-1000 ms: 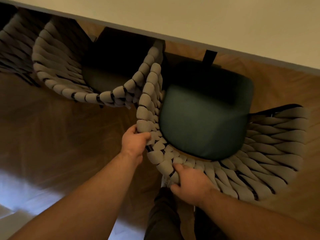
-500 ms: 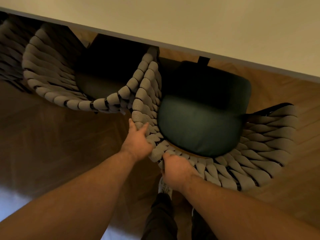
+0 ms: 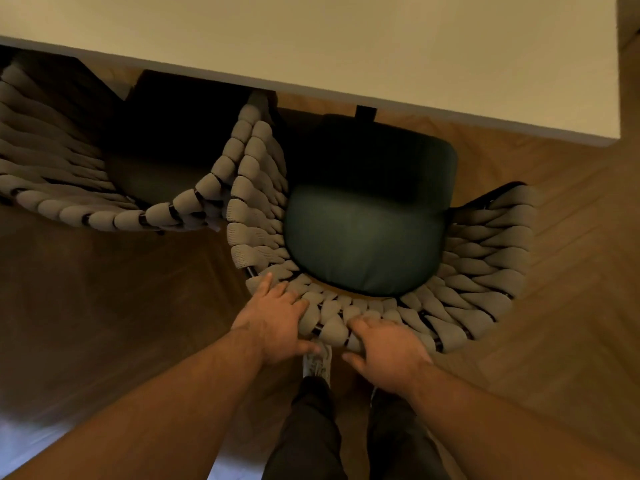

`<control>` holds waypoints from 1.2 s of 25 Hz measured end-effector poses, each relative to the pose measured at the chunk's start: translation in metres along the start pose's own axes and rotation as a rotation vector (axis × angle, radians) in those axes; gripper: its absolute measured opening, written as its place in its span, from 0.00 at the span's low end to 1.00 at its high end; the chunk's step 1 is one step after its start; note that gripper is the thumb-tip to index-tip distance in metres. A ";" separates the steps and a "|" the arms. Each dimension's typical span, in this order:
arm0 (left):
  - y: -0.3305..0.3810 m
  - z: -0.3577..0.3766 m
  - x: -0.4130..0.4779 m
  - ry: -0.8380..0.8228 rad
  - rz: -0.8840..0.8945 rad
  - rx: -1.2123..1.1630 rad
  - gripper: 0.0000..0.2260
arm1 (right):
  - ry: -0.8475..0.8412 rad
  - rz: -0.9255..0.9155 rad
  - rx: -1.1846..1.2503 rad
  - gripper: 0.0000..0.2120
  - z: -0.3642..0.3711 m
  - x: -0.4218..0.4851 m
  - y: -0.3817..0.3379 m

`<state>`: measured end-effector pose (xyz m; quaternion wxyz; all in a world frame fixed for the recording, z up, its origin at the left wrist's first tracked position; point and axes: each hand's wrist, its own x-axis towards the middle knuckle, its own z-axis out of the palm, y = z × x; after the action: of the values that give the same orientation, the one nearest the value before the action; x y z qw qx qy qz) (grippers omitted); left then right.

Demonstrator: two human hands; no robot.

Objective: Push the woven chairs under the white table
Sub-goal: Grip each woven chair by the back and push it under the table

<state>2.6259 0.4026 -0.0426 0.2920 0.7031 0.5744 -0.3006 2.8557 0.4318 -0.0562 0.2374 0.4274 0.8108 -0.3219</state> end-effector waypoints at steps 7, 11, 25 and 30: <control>0.013 -0.001 0.007 0.006 -0.067 0.074 0.36 | 0.024 -0.052 -0.210 0.28 0.000 -0.036 0.086; 0.015 -0.003 0.010 0.028 -0.061 0.092 0.35 | -0.025 -0.123 -0.279 0.25 -0.008 -0.036 0.101; 0.006 -0.066 0.063 0.097 -0.093 0.044 0.32 | -0.021 -0.108 -0.349 0.22 -0.073 0.010 0.138; -0.001 -0.084 0.084 0.089 -0.120 0.036 0.33 | -0.020 -0.102 -0.400 0.22 -0.094 0.030 0.147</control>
<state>2.6458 0.5191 -0.0518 0.2348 0.6854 0.6224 -0.2962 2.9542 0.5790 -0.0585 0.3089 0.3268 0.8768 -0.1703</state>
